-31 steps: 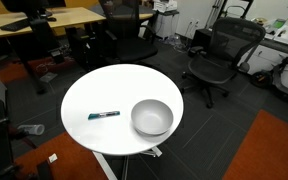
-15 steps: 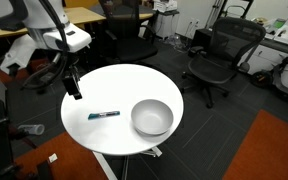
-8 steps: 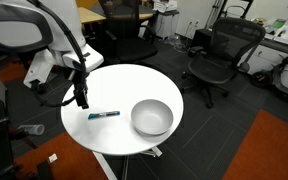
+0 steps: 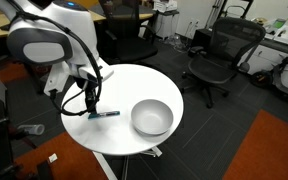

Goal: Pick up the black marker from the table and put it in the grey bowl

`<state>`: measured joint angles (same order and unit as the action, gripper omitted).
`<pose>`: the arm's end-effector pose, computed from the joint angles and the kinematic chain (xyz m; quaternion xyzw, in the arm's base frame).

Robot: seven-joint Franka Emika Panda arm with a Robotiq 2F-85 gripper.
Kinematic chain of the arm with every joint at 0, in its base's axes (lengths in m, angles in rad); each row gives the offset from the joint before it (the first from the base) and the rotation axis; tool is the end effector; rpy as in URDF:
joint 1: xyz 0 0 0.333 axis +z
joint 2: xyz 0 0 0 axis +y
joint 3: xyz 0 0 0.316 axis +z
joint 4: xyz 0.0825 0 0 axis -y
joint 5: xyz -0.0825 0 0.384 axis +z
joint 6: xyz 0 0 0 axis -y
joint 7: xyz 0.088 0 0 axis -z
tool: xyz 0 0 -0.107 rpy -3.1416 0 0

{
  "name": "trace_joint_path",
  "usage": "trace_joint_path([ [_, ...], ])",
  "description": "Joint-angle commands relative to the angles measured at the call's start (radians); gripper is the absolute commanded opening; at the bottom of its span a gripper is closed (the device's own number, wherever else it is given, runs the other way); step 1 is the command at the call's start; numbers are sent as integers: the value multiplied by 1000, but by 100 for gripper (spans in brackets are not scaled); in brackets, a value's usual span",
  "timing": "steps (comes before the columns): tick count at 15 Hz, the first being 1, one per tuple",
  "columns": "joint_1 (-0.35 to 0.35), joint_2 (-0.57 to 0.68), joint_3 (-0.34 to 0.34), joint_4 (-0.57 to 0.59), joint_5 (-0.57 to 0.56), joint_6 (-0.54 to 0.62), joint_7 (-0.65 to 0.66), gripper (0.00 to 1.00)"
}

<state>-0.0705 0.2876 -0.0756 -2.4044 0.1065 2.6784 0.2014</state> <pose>0.4905 -0.0769 0.1949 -0.9758 0.2183 0.0063 0.0126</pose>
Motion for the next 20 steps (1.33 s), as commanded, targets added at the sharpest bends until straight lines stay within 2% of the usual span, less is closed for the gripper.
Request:
trace_joint_path([
  [1, -1, 71, -11, 61, 21, 14, 19, 100],
  [17, -21, 231, -7, 188, 70, -10, 6, 100],
  [18, -21, 237, -8, 193, 70, -11, 7, 83],
  [20, -25, 246, -5, 197, 74, -7, 2, 66],
])
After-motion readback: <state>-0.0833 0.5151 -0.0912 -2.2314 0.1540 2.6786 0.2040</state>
